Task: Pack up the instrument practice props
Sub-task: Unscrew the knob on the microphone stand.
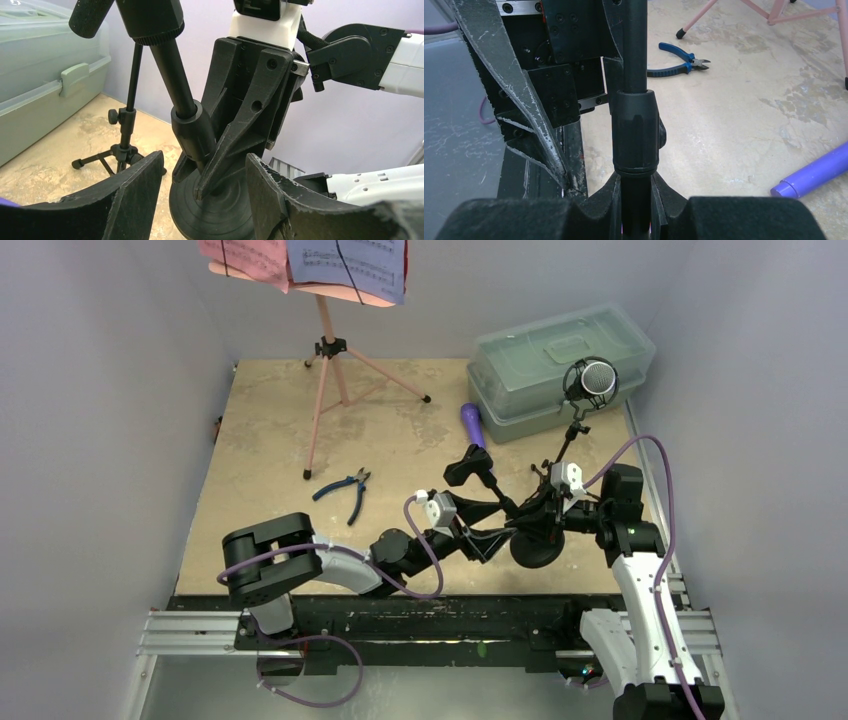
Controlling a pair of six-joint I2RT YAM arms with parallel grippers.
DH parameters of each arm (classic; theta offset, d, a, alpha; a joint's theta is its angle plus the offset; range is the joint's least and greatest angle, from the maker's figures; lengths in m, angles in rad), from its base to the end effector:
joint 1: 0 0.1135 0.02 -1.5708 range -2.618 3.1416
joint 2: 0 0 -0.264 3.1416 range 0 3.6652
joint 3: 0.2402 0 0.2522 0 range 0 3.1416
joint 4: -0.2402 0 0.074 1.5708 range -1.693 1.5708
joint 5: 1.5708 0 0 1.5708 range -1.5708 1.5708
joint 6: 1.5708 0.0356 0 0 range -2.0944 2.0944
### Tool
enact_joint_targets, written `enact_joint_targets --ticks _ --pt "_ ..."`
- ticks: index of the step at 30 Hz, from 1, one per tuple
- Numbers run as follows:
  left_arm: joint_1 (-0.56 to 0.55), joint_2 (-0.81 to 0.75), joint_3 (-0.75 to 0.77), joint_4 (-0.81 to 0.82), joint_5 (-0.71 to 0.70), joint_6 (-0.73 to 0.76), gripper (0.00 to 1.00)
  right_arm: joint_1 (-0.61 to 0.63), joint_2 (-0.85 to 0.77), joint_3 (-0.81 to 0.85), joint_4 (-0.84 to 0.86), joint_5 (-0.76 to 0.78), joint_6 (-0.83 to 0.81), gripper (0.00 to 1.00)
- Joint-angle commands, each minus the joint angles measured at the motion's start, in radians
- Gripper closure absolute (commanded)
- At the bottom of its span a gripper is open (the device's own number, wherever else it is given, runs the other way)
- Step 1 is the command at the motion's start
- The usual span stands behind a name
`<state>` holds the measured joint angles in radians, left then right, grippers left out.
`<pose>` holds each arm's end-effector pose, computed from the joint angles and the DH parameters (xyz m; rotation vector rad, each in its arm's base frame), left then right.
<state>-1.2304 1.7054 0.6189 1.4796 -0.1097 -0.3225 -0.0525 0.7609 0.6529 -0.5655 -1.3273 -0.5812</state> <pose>0.1117 -0.3037 0.2282 0.4662 1.1950 -1.2913 0.1450 0.0270 0.2773 -1.0733 1.4896 1.0191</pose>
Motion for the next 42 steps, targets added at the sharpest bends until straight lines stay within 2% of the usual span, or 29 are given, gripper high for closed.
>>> enact_joint_targets --ticks 1,14,22,25,28,29,34,36,39,41,42 --pt "0.005 -0.017 0.027 0.3 -0.031 -0.009 0.41 0.0 -0.014 0.059 0.019 -0.05 -0.012 1.0" --pt "0.005 -0.026 0.06 0.3 -0.09 -0.019 0.45 0.001 -0.014 0.058 0.02 -0.049 -0.014 1.0" --pt "0.005 -0.016 0.089 0.3 -0.085 -0.029 0.54 0.0 -0.012 0.057 0.019 -0.049 -0.014 1.0" --pt "0.005 -0.015 0.094 0.3 -0.084 -0.035 0.64 0.0 -0.012 0.057 0.019 -0.049 -0.014 1.0" --pt "0.005 -0.013 0.094 0.301 -0.094 -0.046 0.94 0.0 -0.01 0.057 0.02 -0.047 -0.014 1.0" --pt "0.005 -0.013 0.092 0.3 -0.104 -0.055 1.0 0.0 -0.01 0.057 0.02 -0.046 -0.014 1.0" --pt "-0.003 -0.016 0.081 0.298 -0.173 -0.101 1.0 0.0 -0.009 0.057 0.031 -0.024 -0.004 1.0" --pt "-0.029 -0.023 0.08 0.284 -0.258 -0.099 1.0 0.0 -0.009 0.048 0.075 0.01 0.048 1.0" --pt "-0.094 -0.063 0.123 0.113 -0.469 -0.103 1.0 0.0 -0.006 0.034 0.151 0.077 0.13 1.0" --pt "-0.129 -0.099 0.195 -0.125 -0.636 -0.182 1.0 0.0 -0.005 0.027 0.185 0.101 0.164 1.0" --pt "-0.138 -0.115 0.248 -0.293 -0.714 -0.25 1.0 0.0 -0.006 0.025 0.194 0.109 0.175 1.0"
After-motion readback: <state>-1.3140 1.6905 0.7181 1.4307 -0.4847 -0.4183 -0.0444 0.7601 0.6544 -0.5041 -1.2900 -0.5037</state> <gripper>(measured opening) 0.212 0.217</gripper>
